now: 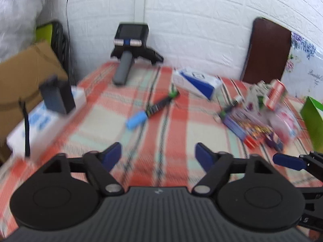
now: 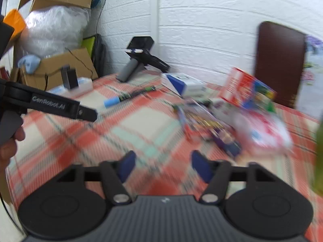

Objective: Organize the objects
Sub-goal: 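Grasp the black-and-green marker with the left gripper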

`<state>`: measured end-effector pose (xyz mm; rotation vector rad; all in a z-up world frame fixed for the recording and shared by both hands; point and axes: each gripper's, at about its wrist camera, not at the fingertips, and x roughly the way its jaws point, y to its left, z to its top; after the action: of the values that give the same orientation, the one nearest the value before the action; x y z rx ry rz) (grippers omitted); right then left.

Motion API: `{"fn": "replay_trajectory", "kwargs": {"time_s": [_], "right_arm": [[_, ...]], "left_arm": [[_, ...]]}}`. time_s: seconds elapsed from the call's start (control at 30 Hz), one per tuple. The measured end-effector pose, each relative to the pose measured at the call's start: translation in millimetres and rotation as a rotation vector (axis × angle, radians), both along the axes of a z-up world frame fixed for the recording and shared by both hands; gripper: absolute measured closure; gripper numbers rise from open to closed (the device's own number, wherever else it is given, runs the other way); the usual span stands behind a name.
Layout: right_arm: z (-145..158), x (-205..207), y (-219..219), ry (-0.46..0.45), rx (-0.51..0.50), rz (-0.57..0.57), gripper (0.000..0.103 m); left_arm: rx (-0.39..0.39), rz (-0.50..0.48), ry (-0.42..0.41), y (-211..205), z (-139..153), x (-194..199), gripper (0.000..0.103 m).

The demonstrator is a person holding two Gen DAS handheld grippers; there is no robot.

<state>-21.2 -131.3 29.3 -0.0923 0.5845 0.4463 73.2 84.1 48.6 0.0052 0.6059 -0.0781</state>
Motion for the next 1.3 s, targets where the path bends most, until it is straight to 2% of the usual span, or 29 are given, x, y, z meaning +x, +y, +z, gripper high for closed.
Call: {"fn": "replay_trajectory", "kwargs": {"time_s": [0.07, 0.2, 0.3, 0.4, 0.47, 0.53, 0.67, 0.77, 0.9, 0.97, 1.03, 1.13, 1.2, 1.23, 1.27, 1.3], "right_arm": [[2, 27, 15, 0.008, 0.018, 0.010, 0.061], [-1, 75, 35, 0.060, 0.095, -0.010, 0.061], [-5, 99, 46, 0.082, 0.122, -0.021, 0.061], [-10, 114, 54, 0.091, 0.145, -0.017, 0.060], [-14, 121, 56, 0.102, 0.156, -0.026, 0.060], [-18, 124, 54, 0.123, 0.179, -0.040, 0.060], [-16, 117, 43, 0.124, 0.213, -0.077, 0.060], [-7, 95, 20, 0.094, 0.251, -0.112, 0.060], [-2, 53, -21, 0.076, 0.251, -0.149, 0.060], [-2, 32, -38, 0.077, 0.230, -0.159, 0.060], [-5, 17, -55, 0.108, 0.217, -0.170, 0.060], [-12, -2, -78, 0.155, 0.238, -0.205, 0.060], [-18, -12, -91, 0.164, 0.241, -0.234, 0.060], [-20, -17, -97, 0.170, 0.244, -0.250, 0.060], [-22, -22, -104, 0.173, 0.250, -0.264, 0.060], [-23, -28, -109, 0.174, 0.257, -0.275, 0.060]], "left_arm": [[0.080, -0.019, -0.030, 3, 0, 28, 0.041], [0.160, -0.089, 0.010, 12, -16, 86, 0.049], [0.224, -0.168, 0.051, 15, -32, 112, 0.052], [0.212, -0.239, 0.110, 14, -44, 130, 0.059], [0.172, -0.263, 0.134, 13, -50, 137, 0.076], [0.133, -0.311, 0.139, 10, -47, 137, 0.083], [-0.054, -0.380, 0.197, 2, -32, 119, 0.083], [-0.228, -0.404, 0.295, -11, -28, 95, 0.083], [-0.305, -0.432, 0.344, -40, -36, 49, 0.083], [-0.295, -0.453, 0.352, -57, -40, 25, 0.083], [-0.242, -0.476, 0.319, -75, -40, -4, 0.083], [-0.191, -0.486, 0.311, -97, -40, -42, 0.083], [-0.114, -0.509, 0.299, -114, -34, -66, 0.077], [-0.099, -0.527, 0.311, -118, -31, -74, 0.065], [-0.097, -0.534, 0.325, -114, -28, -68, 0.058], [-0.105, -0.532, 0.325, -108, -22, -68, 0.057]]}}
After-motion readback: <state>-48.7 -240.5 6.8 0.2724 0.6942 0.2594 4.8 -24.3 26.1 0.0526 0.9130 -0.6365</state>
